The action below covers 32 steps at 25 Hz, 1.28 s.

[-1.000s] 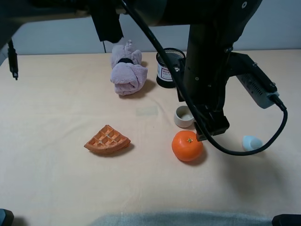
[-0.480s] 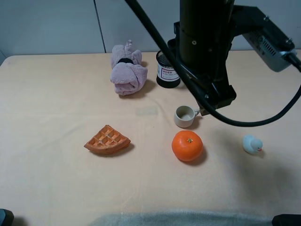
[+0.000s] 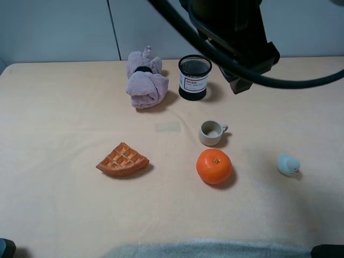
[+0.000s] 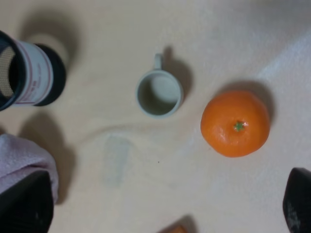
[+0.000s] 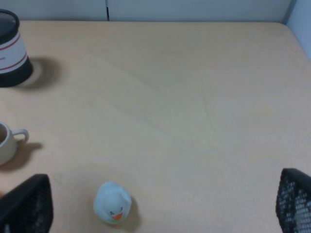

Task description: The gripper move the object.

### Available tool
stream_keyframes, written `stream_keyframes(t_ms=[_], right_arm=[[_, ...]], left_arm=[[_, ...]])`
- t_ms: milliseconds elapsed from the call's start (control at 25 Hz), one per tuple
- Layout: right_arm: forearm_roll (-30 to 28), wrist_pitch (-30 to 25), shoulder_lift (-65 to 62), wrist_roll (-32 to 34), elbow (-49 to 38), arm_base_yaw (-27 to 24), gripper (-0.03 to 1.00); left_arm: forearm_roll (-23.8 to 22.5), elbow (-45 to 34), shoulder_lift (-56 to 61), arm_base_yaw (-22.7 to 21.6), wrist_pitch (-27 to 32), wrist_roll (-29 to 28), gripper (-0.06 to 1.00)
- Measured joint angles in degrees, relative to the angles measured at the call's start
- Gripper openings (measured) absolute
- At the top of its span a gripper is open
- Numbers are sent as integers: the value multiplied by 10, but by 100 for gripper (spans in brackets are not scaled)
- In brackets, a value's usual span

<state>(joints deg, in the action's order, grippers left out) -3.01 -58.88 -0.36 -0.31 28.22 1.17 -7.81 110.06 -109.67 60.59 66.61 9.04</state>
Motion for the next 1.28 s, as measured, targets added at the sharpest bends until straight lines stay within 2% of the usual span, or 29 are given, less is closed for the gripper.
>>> stream_keyframes(t_ms=[360,880,1120,1280], right_arm=[[0,0,0,0,0,0,69],[0,0,0,0,0,0,69],[0,0,0,0,0,0,69],[0,0,0,0,0,0,69]], left_arm=[[-2,-17,69,0,1,-3,94],[-40,-189,246,0,1,-20,94],[-44,-266,346,0,1,-67,97],[-48,-298,412,0,2,-77,99]])
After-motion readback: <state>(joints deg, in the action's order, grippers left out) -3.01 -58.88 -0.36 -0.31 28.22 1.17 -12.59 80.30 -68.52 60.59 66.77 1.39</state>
